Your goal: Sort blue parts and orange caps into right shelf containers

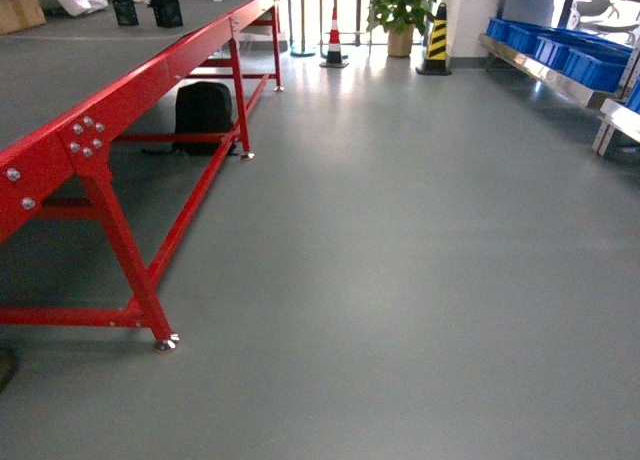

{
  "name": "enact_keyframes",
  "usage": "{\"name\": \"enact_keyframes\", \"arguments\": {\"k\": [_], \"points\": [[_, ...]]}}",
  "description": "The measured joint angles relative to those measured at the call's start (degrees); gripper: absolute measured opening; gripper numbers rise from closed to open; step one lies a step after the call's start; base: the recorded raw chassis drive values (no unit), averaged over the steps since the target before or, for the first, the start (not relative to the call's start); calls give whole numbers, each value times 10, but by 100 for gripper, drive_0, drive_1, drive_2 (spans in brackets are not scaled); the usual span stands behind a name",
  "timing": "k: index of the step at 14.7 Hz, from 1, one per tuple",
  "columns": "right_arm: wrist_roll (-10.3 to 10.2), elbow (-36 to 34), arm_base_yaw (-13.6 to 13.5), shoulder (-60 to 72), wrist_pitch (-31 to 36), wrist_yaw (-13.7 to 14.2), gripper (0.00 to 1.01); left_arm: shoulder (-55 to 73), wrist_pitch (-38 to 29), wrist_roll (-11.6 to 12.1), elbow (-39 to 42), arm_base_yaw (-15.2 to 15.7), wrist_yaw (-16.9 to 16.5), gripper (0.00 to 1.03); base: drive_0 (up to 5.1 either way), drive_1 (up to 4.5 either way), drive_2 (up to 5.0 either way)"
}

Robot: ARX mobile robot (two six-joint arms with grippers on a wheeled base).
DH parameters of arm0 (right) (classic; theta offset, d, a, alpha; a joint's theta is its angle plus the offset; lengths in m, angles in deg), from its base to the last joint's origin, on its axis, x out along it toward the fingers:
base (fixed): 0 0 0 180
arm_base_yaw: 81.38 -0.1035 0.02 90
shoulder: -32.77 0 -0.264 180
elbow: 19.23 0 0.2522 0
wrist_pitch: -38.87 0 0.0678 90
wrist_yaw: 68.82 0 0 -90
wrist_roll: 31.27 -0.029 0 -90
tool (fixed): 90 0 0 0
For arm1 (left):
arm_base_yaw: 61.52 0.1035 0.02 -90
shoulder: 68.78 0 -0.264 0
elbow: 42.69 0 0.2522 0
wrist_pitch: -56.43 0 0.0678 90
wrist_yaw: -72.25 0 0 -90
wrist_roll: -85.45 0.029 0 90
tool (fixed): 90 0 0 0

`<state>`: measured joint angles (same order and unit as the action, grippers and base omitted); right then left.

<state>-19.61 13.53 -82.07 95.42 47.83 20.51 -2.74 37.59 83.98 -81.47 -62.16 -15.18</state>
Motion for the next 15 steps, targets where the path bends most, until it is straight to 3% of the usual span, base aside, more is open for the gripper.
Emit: {"name": "enact_keyframes", "arguments": {"k": [15], "points": [[0, 0, 0, 0, -1, 0, 44, -1, -2, 0, 0, 0, 2, 44, 503, -239, -239]]}}
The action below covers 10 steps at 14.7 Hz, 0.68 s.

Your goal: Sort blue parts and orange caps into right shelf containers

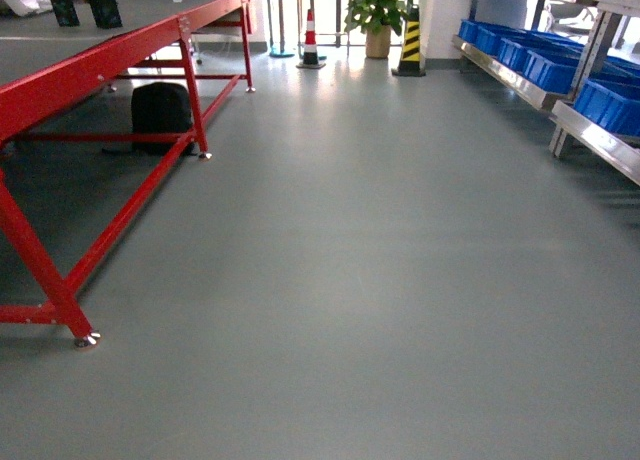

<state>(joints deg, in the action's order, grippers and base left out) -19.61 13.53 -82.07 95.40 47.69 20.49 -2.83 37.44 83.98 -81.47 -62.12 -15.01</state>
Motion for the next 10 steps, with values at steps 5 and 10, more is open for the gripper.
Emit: {"name": "enact_keyframes", "arguments": {"k": [5, 10], "points": [[0, 0, 3, 0, 0, 2, 44, 0, 1, 0, 0, -1, -2, 44, 0, 84, -83], [0, 0, 3, 0, 1, 2, 44, -1, 0, 0, 0, 0, 0, 44, -16, 400, -432]]}}
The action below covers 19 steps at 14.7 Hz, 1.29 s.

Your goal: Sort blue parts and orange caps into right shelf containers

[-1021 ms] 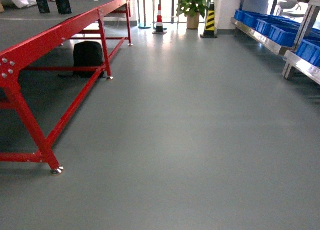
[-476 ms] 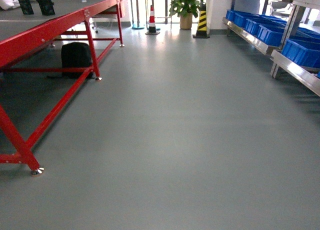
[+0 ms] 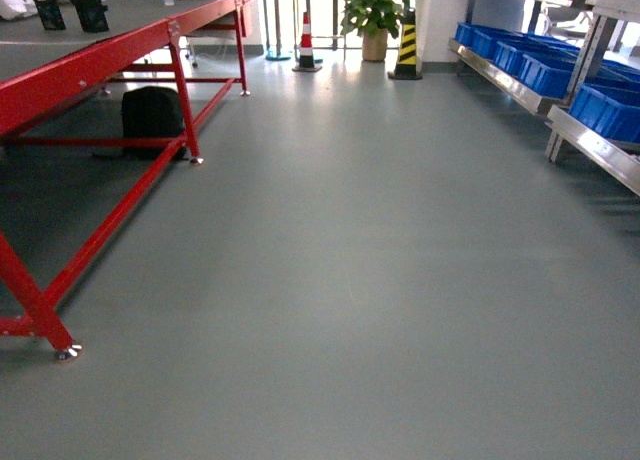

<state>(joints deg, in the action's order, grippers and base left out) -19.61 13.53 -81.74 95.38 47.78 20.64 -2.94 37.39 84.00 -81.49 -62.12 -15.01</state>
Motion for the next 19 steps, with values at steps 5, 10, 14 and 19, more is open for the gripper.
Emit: {"name": "enact_keyframes", "arguments": {"k": [5, 10, 14, 19], "points": [[0, 0, 0, 0, 0, -1, 44, 1, 1, 0, 0, 0, 0, 44, -4, 409, -416], [0, 0, 0, 0, 0, -1, 44, 0, 0, 0, 0, 0, 0, 44, 2, 414, -410], [0, 0, 0, 0, 0, -2, 44, 1, 1, 0, 0, 0, 0, 44, 2, 414, -410], [0, 0, 0, 0, 0, -2, 44, 1, 1, 0, 0, 0, -2, 44, 4, 416, -409]]}}
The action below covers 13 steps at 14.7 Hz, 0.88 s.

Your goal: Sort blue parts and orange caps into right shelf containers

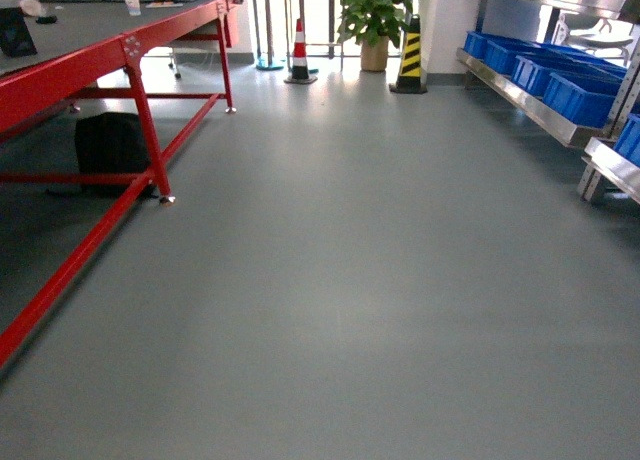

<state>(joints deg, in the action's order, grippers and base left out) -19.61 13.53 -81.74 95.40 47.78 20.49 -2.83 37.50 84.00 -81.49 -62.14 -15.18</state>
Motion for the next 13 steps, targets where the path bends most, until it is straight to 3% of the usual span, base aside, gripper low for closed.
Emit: {"name": "enact_keyframes", "arguments": {"k": [13], "points": [[0, 0, 0, 0, -1, -1, 44, 0, -2, 0, -1, 0, 2, 44, -11, 401, -423]]}}
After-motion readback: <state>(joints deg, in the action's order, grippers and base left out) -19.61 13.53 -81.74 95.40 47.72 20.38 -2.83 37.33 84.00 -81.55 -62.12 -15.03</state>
